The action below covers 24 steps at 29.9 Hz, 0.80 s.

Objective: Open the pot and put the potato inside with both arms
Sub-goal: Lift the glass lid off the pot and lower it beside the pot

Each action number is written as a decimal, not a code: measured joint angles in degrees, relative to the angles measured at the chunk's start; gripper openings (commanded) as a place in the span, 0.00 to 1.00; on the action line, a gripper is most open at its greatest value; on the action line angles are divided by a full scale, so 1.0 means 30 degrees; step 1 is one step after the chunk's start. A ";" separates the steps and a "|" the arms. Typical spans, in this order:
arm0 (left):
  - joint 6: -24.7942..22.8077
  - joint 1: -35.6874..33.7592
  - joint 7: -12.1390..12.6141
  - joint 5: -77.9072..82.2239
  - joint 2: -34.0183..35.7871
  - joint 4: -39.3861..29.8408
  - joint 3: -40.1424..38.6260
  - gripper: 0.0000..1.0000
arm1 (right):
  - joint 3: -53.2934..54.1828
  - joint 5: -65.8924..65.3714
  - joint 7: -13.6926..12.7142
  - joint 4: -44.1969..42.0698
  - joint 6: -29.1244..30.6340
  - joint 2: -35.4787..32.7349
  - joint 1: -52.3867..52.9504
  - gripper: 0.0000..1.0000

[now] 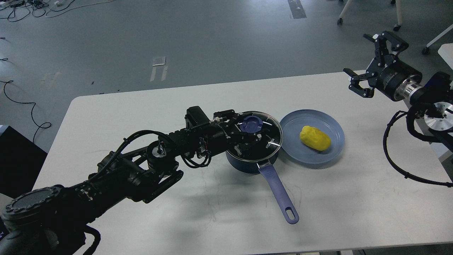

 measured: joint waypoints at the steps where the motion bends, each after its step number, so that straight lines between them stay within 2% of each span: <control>1: 0.0000 0.0000 -0.0004 -0.0012 0.0039 0.0007 0.0000 0.34 | -0.0001 0.0000 0.0044 -0.0011 -0.0007 0.0000 -0.0023 1.00; 4: 0.0000 -0.0001 -0.0128 -0.0134 0.0271 -0.0134 -0.0014 0.35 | -0.0027 -0.0001 0.0109 -0.0060 -0.0012 0.0001 -0.0091 1.00; 7: 0.0000 -0.0204 -0.0469 -0.1494 0.1105 -0.1370 -0.0074 0.35 | -0.0035 0.0000 0.0122 -0.0092 -0.0015 0.0002 -0.0107 1.00; 11: 0.0001 -0.1709 -0.0570 -0.3919 0.1958 -0.3015 -0.0106 0.35 | -0.0030 0.0000 0.0124 -0.0045 -0.0016 0.0002 -0.0109 1.00; 17: 0.0005 -0.3327 -0.0579 -0.4566 0.3579 -0.3138 -0.0032 0.35 | -0.0005 0.0000 0.0127 0.0058 -0.0016 0.0001 -0.0106 1.00; 21: 0.0319 -0.3222 -0.0571 -0.4521 0.5332 -0.3103 0.0002 0.35 | -0.0002 0.0000 0.0129 0.0066 -0.0016 0.0002 -0.0086 1.00; 24: 0.1327 -0.2582 -0.0577 -0.4506 0.6752 -0.3051 0.0582 0.35 | -0.0007 0.0000 0.0129 0.0064 -0.0016 0.0050 -0.0056 1.00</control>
